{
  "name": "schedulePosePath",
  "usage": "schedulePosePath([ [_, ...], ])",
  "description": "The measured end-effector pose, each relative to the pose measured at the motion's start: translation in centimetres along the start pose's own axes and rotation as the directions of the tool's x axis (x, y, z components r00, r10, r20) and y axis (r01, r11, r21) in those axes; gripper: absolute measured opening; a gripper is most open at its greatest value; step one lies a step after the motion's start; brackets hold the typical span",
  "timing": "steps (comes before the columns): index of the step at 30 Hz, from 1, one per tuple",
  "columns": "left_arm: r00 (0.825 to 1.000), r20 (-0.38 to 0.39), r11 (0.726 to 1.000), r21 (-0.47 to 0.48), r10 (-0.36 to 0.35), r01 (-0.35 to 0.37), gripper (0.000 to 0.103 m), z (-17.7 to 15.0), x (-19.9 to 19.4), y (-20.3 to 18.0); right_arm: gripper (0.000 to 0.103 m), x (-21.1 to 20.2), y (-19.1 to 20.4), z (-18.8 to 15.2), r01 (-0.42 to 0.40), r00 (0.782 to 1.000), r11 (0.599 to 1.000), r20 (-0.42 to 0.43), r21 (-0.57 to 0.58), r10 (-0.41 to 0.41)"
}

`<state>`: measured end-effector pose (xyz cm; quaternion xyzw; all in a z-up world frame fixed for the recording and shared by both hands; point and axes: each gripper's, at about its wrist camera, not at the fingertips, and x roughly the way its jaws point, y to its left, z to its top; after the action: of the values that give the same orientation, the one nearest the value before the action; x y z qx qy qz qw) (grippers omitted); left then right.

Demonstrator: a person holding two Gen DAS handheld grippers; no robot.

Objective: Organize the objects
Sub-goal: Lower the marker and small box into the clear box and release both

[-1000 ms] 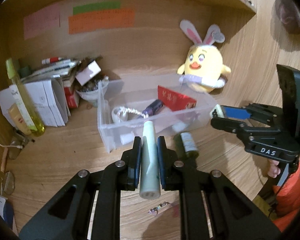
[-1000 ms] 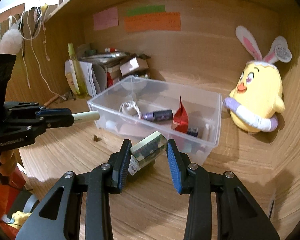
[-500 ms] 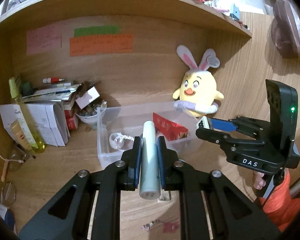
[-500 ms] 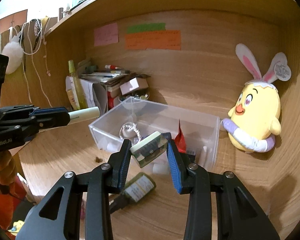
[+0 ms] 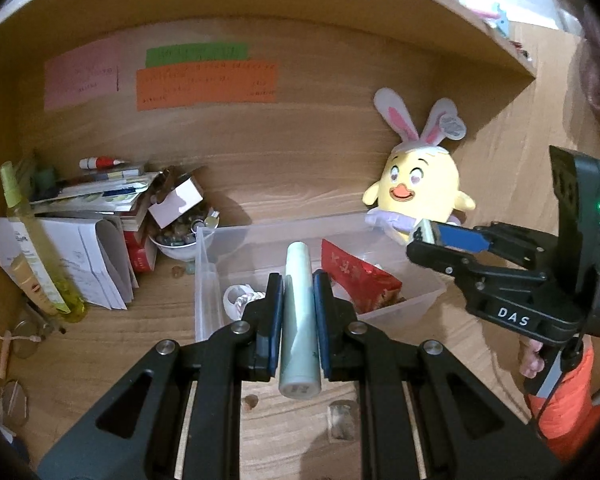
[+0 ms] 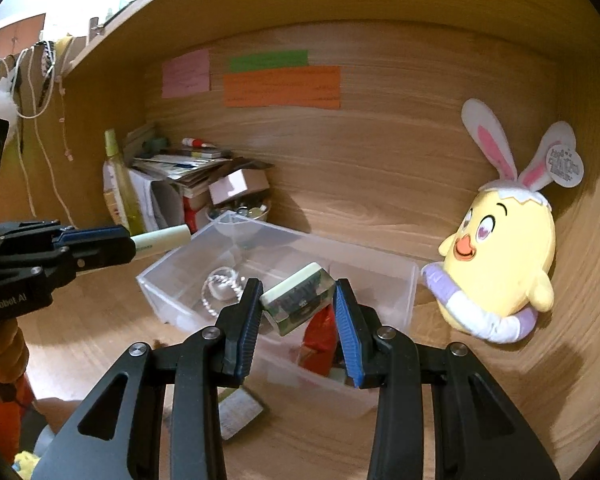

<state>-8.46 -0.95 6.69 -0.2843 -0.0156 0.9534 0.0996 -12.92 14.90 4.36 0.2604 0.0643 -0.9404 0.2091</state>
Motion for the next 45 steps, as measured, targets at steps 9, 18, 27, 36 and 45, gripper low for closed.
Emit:
schedulePosePath([
  [9, 0.998, -0.061, 0.999, -0.038, 0.006, -0.009, 0.015, 0.3, 4.3, 1.4, 0.033, 2.4, -2.4, -0.7, 0.059, 0.996, 0.998, -0.064, 0.034, -0.057],
  [18, 0.989, -0.145, 0.997, -0.080, 0.002, -0.014, 0.015, -0.3, 8.1, 2.2, 0.033, 4.1, -3.7, -2.2, 0.085, 0.987, 0.996, -0.138, 0.021, -0.082],
  [27, 0.982, -0.188, 0.997, -0.080, 0.004, -0.020, 0.015, -0.8, 9.2, 2.3, 0.033, 5.1, -3.6, -2.6, 0.079, 0.981, 0.996, -0.178, 0.034, -0.072],
  [36, 0.990, -0.140, 0.999, -0.046, 0.023, -0.030, 0.042, -0.5, 7.2, 1.3, 0.041, 4.5, -3.1, -2.1, 0.083, 0.985, 0.996, -0.155, 0.021, -0.079],
  [45, 0.996, -0.067, 0.998, -0.010, 0.056, -0.057, 0.065, 0.0, 4.0, 0.2, 0.061, 2.5, -1.8, -1.2, 0.079, 0.992, 0.997, -0.094, 0.003, -0.078],
])
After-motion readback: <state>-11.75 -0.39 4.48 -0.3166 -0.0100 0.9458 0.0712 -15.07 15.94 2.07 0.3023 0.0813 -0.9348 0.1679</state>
